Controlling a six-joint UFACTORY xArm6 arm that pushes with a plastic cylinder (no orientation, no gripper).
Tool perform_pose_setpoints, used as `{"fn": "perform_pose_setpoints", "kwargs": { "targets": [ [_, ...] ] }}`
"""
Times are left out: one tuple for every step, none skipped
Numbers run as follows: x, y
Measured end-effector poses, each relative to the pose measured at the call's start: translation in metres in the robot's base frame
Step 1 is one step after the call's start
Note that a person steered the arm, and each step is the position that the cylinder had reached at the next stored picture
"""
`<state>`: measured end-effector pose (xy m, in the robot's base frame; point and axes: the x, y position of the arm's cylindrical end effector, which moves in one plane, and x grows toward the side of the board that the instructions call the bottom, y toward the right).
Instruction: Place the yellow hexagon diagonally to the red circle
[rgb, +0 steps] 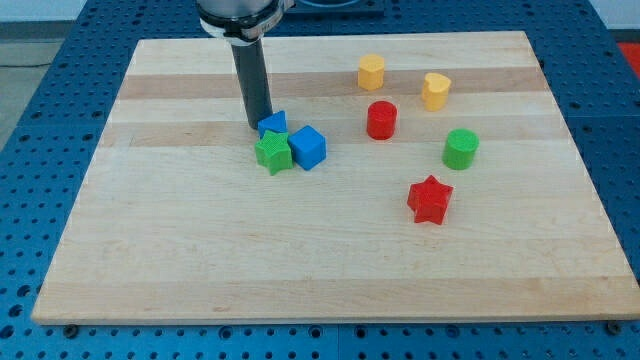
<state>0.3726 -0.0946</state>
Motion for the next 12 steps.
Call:
{"fn": "perform_pose_setpoints", "kwargs": {
  "targets": [
    [0.002,0.0],
    [0.001,0.0],
    [-0.025,0.0],
    [-0.062,0.009],
    [-0.105,0.037],
    [-0.139,0.106],
    [-0.156,0.192],
    [-0.153,0.223],
    [-0.123,0.202],
    [-0.102,0.166],
    [-0.102,0.122],
    [-0.101,0.091]
  ]
}}
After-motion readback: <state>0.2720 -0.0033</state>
